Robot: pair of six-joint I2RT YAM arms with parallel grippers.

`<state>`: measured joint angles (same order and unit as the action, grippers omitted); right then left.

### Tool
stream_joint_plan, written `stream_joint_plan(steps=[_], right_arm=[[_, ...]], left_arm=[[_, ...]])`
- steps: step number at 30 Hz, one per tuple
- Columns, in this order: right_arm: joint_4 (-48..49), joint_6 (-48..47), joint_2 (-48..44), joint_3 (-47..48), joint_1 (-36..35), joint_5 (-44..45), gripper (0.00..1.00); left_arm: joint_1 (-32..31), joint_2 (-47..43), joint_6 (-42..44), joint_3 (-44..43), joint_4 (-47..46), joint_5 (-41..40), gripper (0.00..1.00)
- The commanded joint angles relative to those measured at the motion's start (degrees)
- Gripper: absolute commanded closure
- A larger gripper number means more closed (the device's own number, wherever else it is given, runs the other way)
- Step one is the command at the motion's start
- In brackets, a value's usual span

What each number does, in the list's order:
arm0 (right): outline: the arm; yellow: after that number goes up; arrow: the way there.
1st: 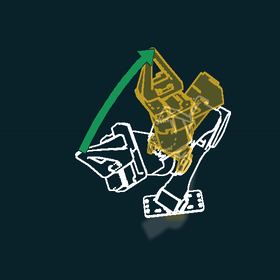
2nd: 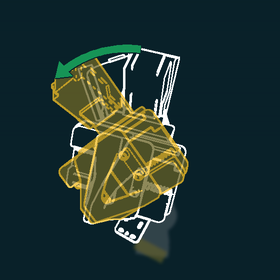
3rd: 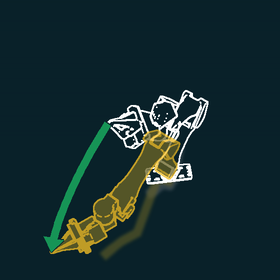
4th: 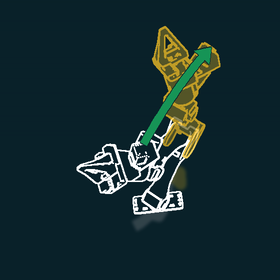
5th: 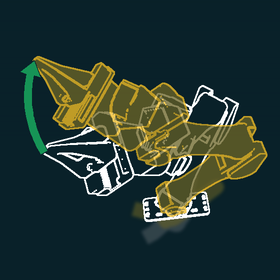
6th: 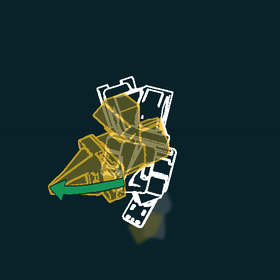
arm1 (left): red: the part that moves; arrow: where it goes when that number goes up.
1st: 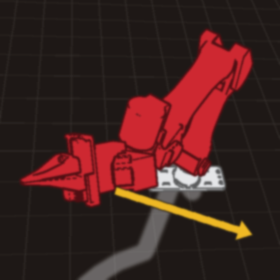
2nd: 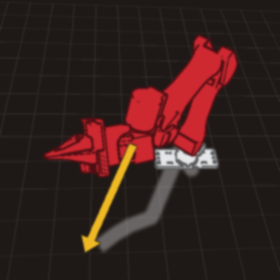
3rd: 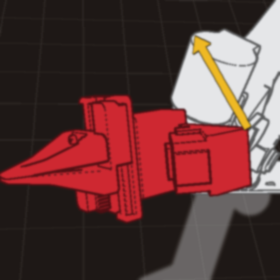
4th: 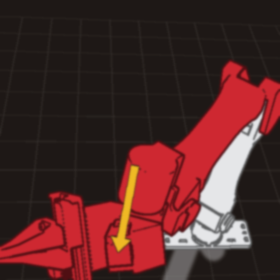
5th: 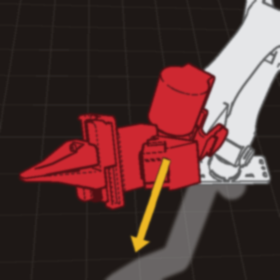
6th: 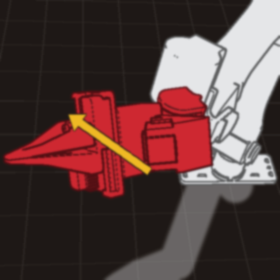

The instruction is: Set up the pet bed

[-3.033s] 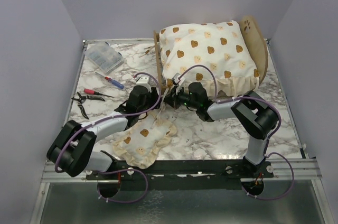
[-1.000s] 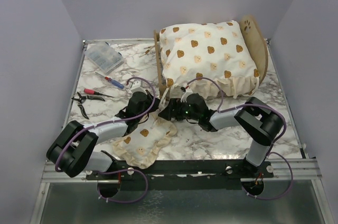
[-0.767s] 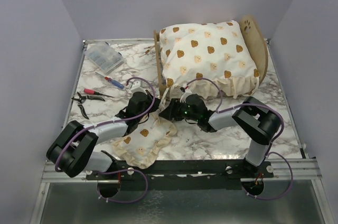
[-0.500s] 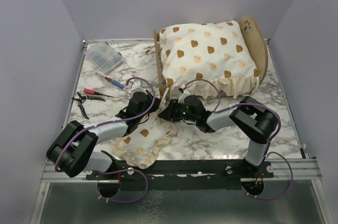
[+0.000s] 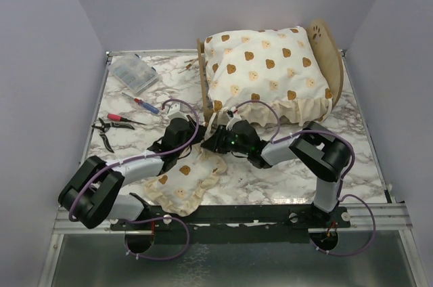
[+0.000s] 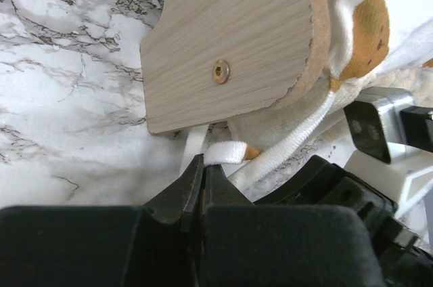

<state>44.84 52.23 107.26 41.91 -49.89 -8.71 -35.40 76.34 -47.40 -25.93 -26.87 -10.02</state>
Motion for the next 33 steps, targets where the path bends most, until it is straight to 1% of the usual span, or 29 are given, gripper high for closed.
stream_joint_plan(steps=[1,5,6,12,17,21,26,33], right_arm=[[-0.88,0.60,1.01,-0.59,-0.38,1.58,0.79],[-2.09,-0.74,-0.91,-2.79,-0.38,0.57,0.98],[-2.63,-1.25,-1.32,-3.19,-0.38,0.56,0.99],[-4.41,-3.88,-2.23,-4.34,-0.38,1.79,0.99],[-7.87,-8.19,-3.11,-2.48,-0.30,4.63,0.99],[-11.30,-12.26,-4.58,-0.78,-0.30,8.27,0.99],[-16.26,-19.06,-5.58,3.72,-0.22,13.65,0.99],[-17.58,-24.63,-3.39,5.06,-0.08,20.08,0.99]], left_arm=[[-0.40,-2.69,0.42,0.06,0.48,-2.20,1.00],[-0.51,-5.53,1.69,-0.69,2.70,-3.36,1.00],[-0.47,-6.43,2.14,-1.14,3.72,-3.92,1.00],[-1.15,-13.66,5.98,-4.23,9.36,-8.59,1.00],[-1.16,-15.23,9.93,-8.84,11.87,-10.84,1.00],[-1.17,-12.82,14.47,-14.24,12.27,-11.30,1.00],[-1.17,-7.63,20.00,-21.02,12.24,-12.36,1.00],[-0.74,-0.73,26.33,-29.67,12.17,-13.80,1.00]])
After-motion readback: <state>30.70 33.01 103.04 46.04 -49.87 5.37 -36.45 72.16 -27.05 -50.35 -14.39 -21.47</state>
